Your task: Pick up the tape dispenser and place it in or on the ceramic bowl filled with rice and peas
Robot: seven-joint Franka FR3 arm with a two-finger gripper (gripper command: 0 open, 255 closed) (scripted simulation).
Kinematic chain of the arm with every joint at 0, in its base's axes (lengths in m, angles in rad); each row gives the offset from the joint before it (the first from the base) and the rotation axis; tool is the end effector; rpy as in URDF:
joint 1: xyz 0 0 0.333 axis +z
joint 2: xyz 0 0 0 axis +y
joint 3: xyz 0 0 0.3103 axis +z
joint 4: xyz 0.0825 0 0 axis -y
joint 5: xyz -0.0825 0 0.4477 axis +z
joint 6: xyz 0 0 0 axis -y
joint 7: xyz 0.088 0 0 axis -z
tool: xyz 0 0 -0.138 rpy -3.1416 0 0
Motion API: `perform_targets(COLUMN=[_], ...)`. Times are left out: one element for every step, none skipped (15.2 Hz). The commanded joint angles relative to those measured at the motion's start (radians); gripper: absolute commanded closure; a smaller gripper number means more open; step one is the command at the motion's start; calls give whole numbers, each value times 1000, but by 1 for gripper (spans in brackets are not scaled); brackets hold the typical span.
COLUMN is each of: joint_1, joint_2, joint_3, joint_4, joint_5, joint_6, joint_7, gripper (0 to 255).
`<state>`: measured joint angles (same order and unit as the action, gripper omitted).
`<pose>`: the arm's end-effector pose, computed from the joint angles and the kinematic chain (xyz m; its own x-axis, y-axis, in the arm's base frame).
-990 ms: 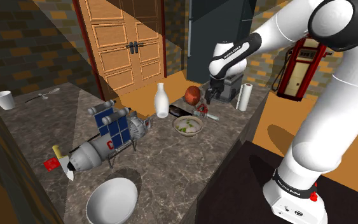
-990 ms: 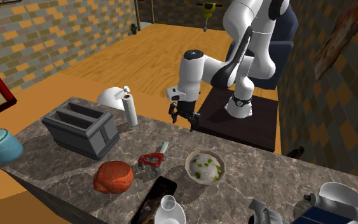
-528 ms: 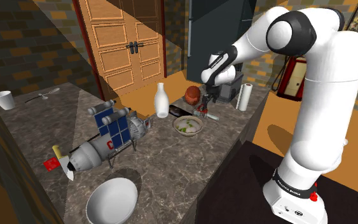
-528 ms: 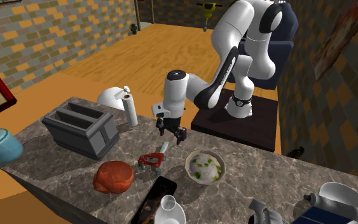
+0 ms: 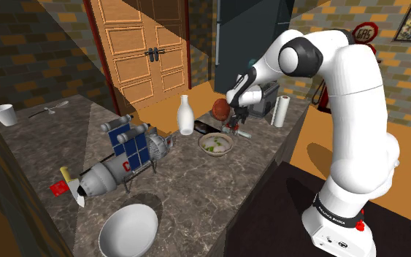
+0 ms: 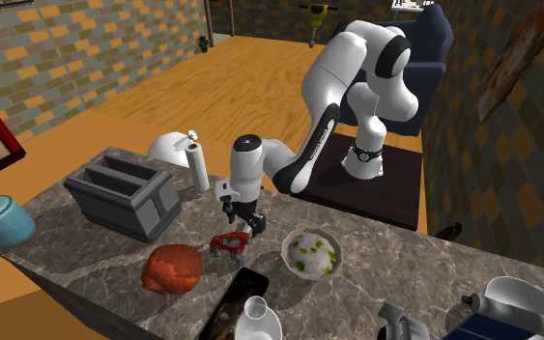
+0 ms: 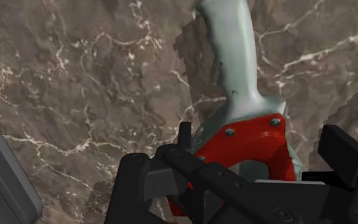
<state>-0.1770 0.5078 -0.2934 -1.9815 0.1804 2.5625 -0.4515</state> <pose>0.5888 -0.3034 0.1411 0.9895 -0.1197 0.0807 -0.1255 -0.9896 0.0702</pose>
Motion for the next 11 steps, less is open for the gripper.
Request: perform_targets(joint_1=[-8, -11, -15, -18, -23, -24, -24, -24, -24, -24, -24], joint_2=[25, 36, 48, 60, 79, 79, 79, 79, 79, 79, 79], joint_3=[7, 11, 14, 18, 24, 24, 24, 24, 24, 24, 24], joint_4=[10, 13, 17, 20, 26, 26, 26, 26, 26, 26, 26], joint_5=[9, 13, 17, 21, 28, 28, 28, 28, 28, 28, 28], joint_6=[15, 23, 31, 39, 52, 52, 52, 52, 52, 52, 52], joint_7=[-7, -10, -13, -15, -19, -19, -19, -19, -19, -19, -19], gripper=[0, 0, 0, 0, 0, 0, 0, 0, 0, 0, 0])
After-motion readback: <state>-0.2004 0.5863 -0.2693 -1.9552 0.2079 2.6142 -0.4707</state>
